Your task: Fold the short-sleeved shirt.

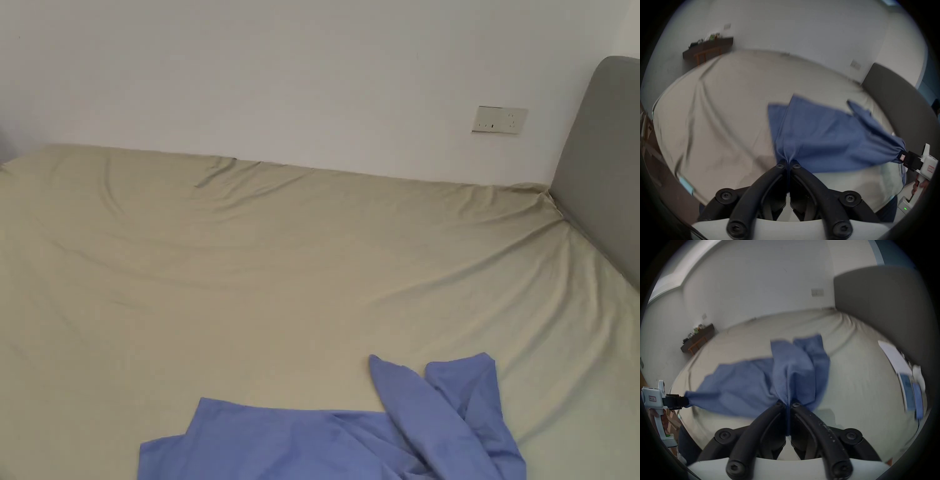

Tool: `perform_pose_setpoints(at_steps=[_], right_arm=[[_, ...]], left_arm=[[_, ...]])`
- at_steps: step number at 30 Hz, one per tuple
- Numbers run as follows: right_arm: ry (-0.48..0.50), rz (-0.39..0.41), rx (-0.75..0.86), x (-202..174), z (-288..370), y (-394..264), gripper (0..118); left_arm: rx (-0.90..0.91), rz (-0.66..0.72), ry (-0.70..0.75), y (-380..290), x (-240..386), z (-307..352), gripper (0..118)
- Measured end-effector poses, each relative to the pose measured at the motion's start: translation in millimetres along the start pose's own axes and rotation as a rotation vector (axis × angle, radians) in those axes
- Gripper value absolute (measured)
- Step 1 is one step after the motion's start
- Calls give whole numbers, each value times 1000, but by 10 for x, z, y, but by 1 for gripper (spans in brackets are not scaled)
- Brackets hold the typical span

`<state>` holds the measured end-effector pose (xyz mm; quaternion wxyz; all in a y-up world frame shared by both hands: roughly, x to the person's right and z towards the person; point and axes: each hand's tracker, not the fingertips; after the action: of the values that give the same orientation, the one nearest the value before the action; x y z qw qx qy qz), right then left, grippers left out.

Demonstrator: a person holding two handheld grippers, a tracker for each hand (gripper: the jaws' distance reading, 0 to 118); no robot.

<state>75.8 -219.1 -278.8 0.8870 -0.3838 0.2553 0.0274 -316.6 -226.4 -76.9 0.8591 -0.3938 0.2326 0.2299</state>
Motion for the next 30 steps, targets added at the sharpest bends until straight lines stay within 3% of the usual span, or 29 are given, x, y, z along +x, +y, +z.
perform_pose_setpoints(at_steps=[3, 6, 8, 11, 13, 14, 15, 16, 19, 20, 21, 22, 23, 24, 25, 27, 30], right_arm=[[-37, -45, -118, 54, -47, -311, 6], [-58, -26, -141, 35, -113, -446, 7], [-80, 9, -156, -14, -160, -422, 21], [-96, 45, -135, -28, -56, -310, 31], [-130, 82, 5, -21, 143, -177, 72], [-156, 104, 89, 2, 302, -77, 87], [-171, 123, 169, 10, 427, 32, 102], [-180, 136, 256, 15, 554, 142, 113], [-178, 125, 436, 9, 885, 444, 109], [-153, 106, 491, -8, 972, 511, 98], [-112, 95, 541, -24, 1044, 565, 79], [-96, 72, 568, -28, 1088, 613, 46], [-85, 44, 584, -55, 1113, 645, 20], [-85, 22, 587, -76, 1116, 661, 2], [-100, 6, 577, -95, 1125, 653, 2], [-4, 26, 560, -107, 1112, 646, 2], [-42, 62, 520, -158, 1002, 581, 2]], left_arm=[[-77, -11, 62, -201, -83, -113, 2], [-80, -51, 84, -260, -54, -200, 2], [-77, -68, 107, -203, 37, -161, 23], [14, -96, 165, -113, 51, -5, 48], [143, -76, 148, -4, 69, 272, 105], [234, -65, 135, 62, 75, 454, 114], [329, -58, 119, 131, 92, 629, 115], [408, -56, 101, 204, 96, 799, 115], [612, -55, 66, 356, 209, 1180, 111], [668, -58, 61, 402, 290, 1288, 101], [715, -68, 53, 423, 345, 1370, 81], [739, -70, 58, 439, 394, 1417, 46], [751, -64, 66, 449, 439, 1450, 20], [743, -61, 63, 464, 456, 1446, 2], [747, -55, 61, 447, 467, 1454, 0], [706, -68, -9, 427, 469, 1447, 0], [622, -86, 35, 514, 440, 1276, 0]])
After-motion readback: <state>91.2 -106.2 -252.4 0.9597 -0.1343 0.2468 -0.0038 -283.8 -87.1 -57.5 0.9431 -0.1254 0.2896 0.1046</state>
